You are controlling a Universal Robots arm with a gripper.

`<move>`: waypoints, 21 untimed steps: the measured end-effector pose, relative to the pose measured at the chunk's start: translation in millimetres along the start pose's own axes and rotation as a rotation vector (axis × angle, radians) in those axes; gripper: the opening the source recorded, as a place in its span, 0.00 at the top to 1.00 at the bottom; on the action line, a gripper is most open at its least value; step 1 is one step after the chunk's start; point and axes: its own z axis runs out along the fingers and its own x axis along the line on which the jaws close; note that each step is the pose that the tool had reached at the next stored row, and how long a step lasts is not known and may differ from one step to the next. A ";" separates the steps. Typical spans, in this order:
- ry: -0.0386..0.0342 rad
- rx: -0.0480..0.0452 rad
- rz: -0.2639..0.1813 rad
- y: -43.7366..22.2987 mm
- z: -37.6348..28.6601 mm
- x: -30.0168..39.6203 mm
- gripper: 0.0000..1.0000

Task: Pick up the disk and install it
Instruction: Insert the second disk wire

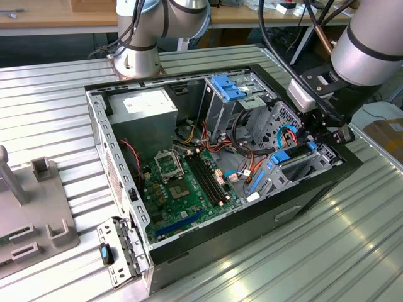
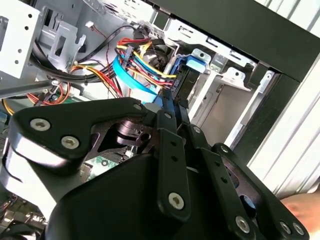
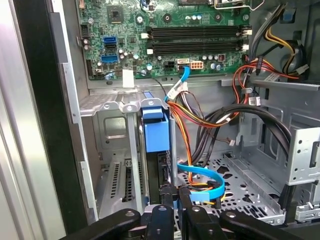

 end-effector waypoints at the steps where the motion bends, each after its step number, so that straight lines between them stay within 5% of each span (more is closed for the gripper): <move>1: -0.0009 0.0043 -0.002 2.0 0.2 0.5 0.84; 7: -0.0054 0.0269 -0.014 8.6 1.2 2.1 0.84; 21: -0.0066 0.0270 -0.015 12.2 15.3 4.1 0.84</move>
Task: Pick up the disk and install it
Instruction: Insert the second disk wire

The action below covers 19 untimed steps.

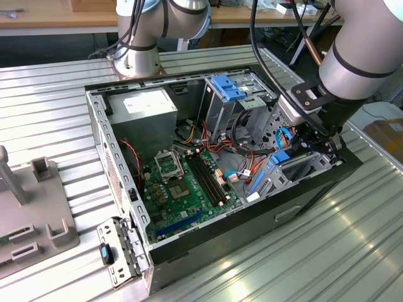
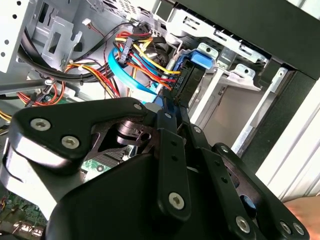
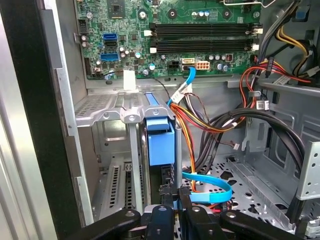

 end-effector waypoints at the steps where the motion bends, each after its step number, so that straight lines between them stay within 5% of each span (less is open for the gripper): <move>1: -0.0003 0.0000 0.000 0.3 1.1 0.2 0.84; 15: -0.0006 0.0000 0.000 -0.6 -1.3 2.6 0.84; 19: -0.0014 -0.0001 0.001 0.6 3.2 4.7 0.84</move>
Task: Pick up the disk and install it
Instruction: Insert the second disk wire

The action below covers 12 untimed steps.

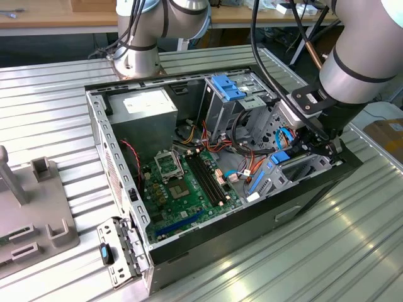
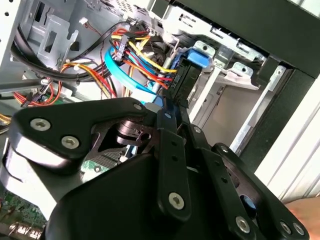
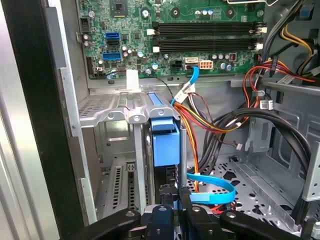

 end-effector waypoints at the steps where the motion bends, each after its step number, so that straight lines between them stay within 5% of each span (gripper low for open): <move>1: -0.0012 0.0000 0.000 0.3 1.2 0.5 0.84; 12: -0.0017 0.0001 0.001 -0.8 -2.2 0.0 0.84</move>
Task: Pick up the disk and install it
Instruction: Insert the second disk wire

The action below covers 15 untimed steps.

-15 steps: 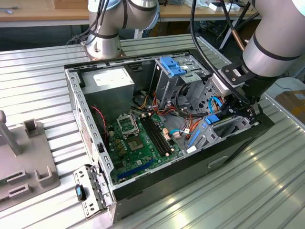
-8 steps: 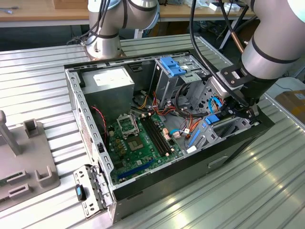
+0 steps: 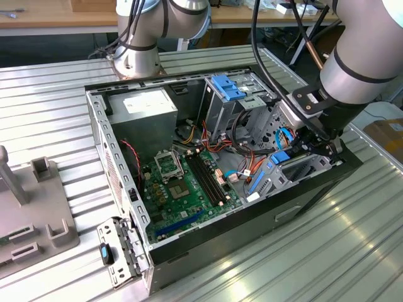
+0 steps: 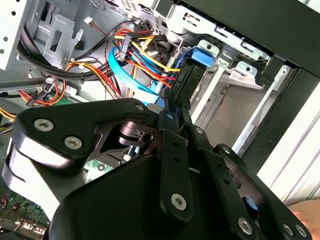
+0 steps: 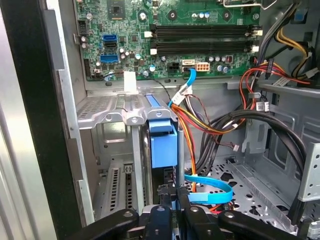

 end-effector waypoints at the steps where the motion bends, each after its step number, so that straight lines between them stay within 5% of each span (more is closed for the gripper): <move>1: 0.0001 0.0000 0.000 0.0 0.0 0.0 0.84; 15: 0.0001 0.0000 0.000 -3.1 2.4 -0.7 0.84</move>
